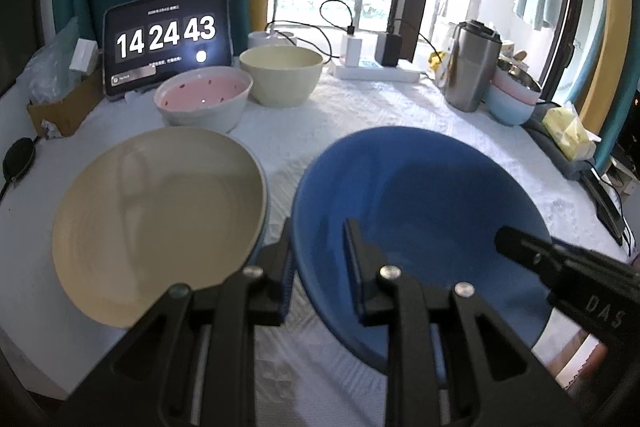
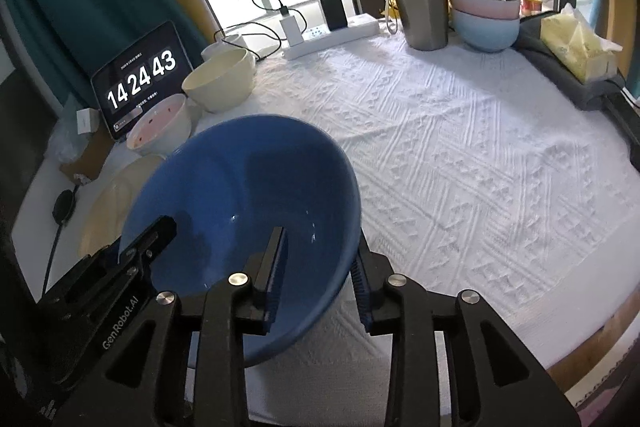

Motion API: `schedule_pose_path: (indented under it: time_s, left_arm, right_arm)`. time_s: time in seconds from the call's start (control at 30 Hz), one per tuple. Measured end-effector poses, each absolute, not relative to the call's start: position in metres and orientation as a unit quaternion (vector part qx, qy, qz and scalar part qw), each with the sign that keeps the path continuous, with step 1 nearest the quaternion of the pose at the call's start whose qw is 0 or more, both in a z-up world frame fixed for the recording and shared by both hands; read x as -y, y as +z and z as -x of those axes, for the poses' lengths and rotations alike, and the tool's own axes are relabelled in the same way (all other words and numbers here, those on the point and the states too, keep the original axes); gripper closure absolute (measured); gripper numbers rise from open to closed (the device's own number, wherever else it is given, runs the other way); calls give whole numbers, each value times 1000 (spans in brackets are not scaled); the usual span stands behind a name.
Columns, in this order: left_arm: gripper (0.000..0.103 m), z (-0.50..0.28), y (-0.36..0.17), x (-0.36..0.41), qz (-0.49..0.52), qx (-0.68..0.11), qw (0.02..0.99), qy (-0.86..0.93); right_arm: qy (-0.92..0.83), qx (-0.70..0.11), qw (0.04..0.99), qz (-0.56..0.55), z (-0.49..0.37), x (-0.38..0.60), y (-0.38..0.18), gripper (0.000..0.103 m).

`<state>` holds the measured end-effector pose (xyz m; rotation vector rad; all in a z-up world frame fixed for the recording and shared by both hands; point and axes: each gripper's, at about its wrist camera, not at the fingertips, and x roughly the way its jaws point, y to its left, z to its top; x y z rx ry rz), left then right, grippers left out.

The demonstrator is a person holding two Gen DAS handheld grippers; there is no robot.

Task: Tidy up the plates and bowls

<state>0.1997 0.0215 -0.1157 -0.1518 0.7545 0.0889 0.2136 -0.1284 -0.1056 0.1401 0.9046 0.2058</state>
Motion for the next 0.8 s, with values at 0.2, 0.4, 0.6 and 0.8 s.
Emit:
schedule_pose_path:
  time_s: [0.2, 0.4, 0.6, 0.8]
  left_arm:
    - [79, -202, -111, -26, 73, -362, 928, 52]
    - [79, -206, -104, -35, 78, -363, 927, 57]
    - [75, -208, -97, -46, 83, -360, 927, 60]
    - [75, -207, -85, -51, 81, -348, 933, 46]
  right_arm:
    - [95, -428, 897, -59, -220, 127, -102, 70]
    - [87, -416, 904, -49, -225, 128, -94, 69]
    - [71, -402, 911, -48, -230, 135, -84, 69]
    - [67, -391, 917, -38, -234, 131, -76, 69]
